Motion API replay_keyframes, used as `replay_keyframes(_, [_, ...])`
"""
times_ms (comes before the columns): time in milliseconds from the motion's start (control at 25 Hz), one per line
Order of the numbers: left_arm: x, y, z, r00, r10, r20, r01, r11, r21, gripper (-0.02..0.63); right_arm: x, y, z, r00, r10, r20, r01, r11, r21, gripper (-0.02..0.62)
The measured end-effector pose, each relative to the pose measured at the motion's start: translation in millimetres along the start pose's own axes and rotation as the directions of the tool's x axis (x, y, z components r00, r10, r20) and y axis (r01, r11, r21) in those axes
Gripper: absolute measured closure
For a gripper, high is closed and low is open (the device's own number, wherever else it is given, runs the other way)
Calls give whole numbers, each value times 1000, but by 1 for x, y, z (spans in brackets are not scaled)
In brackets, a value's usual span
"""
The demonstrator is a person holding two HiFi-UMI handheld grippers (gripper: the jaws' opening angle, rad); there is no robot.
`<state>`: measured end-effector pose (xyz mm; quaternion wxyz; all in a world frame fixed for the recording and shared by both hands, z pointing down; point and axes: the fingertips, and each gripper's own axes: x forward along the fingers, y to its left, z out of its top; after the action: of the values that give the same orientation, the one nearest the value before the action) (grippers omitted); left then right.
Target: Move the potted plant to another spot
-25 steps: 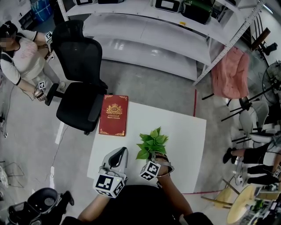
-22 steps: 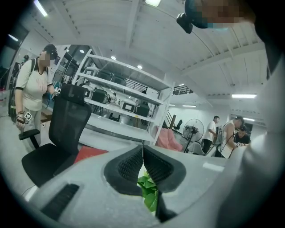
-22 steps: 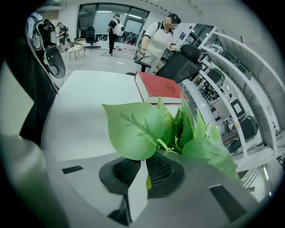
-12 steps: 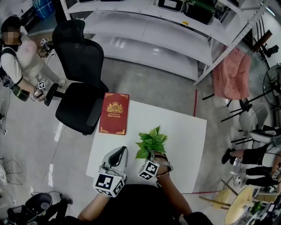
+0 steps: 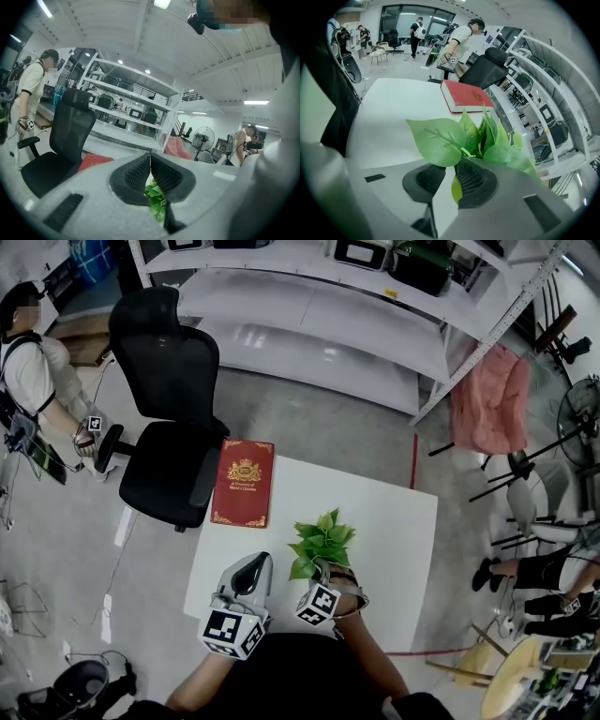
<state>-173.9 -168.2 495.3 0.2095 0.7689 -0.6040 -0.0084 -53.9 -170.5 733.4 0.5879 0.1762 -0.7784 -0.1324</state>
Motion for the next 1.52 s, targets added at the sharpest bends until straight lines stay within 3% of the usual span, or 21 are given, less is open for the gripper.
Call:
replay_keyframes(320, [-10,-15,2,1000,-23,18,23,1000,13,586,-35,-7,2,998,-23,52,19,996,83,537])
replay_keyframes(560, [-17,-29,3,999,-37,24,36,999,21,586,-82,-29,6,982,-77,170,24,956,292,537])
replay_keyframes(720, [-20,-41,1,998,-57,24,56,998,40,586,-115,-52,3,954,-145,263,-3,871,491,538])
replay_keyframes(880, [-22,-52,-2,997,-71,27,70,996,47,586,-148,-72,-4,909,-244,337,-47,745,666,538])
replay_keyframes(1080, [-25,-61,-8,997,-71,15,70,997,28,586,-187,-92,-16,846,-373,381,-77,621,780,538])
replay_keyframes(1240, [-25,-70,-10,997,-81,15,80,996,39,586,-218,-102,-23,796,-459,394,-89,555,827,538])
replay_keyframes(1400, [-26,-75,-17,997,-83,8,82,996,41,586,-245,-100,-28,740,-535,408,-101,511,854,563])
replay_keyframes(1520, [-28,-78,-23,996,-88,2,88,995,51,586,-253,-90,-33,723,-555,412,-128,479,869,572])
